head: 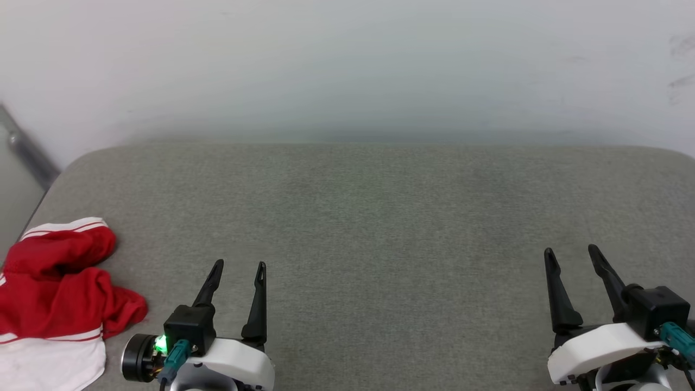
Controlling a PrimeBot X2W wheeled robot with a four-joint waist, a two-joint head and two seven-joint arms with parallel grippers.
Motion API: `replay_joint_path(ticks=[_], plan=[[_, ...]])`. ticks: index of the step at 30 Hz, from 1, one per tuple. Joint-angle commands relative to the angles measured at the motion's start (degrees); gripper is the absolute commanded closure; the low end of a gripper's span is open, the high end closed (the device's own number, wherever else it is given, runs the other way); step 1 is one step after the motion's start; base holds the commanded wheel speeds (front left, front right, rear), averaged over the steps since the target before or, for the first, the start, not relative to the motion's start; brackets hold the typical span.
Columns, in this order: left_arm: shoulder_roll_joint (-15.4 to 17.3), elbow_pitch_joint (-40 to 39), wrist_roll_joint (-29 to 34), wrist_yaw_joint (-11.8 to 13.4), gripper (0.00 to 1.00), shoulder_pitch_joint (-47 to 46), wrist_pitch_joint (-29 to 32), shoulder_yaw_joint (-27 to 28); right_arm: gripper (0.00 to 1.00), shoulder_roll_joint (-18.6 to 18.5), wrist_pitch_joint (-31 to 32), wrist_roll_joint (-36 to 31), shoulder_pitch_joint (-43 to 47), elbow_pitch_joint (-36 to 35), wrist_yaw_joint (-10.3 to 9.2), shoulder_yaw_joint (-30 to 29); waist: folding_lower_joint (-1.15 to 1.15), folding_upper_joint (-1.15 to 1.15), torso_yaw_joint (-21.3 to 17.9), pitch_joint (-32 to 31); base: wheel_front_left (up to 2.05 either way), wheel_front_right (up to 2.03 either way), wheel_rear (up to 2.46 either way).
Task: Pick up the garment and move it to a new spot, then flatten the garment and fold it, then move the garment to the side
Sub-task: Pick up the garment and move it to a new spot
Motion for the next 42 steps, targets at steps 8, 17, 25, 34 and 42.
replay_joint_path(ticks=[8, 17, 25, 34, 42], plan=[[0.04, 0.28, 0.20, 0.19, 0.00, -1.19, -0.15, 1.26, 0.00, 0.06, 0.17, 0.28, -0.80, -1.78, -0.02, 2.32, 0.00, 0.00, 7.04, 0.38, 0.00, 0.00, 0.00], [0.15, -0.35, 0.28, 0.88, 0.00, -0.81, -0.15, 3.52, 0.00, 0.07, 0.77, 0.33, -1.64, -3.02, -0.02, 5.53, 0.00, 0.00, 15.33, 1.07, 0.00, 0.00, 0.00], [0.53, -0.84, 0.19, 0.95, 0.00, -0.23, -0.15, 5.65, 0.00, 0.06, 1.18, 0.28, -2.20, -3.82, -0.02, 8.19, 0.00, 0.00, 21.53, 1.57, 0.00, 0.00, 0.00], [0.71, -1.41, 0.56, 0.78, 0.00, -0.12, -0.15, 7.00, 0.00, 0.06, 1.44, 0.11, -2.74, -4.35, -0.02, 9.75, 0.00, 0.00, 25.71, 2.30, 0.00, 0.00, 0.00], [1.22, -1.62, 1.07, 0.19, 0.00, -1.60, -0.15, 7.89, 0.00, 0.06, 1.71, 0.03, -3.12, -4.51, -0.02, 10.20, 0.00, 0.00, 26.26, 3.27, 0.00, 0.00, 0.00]])
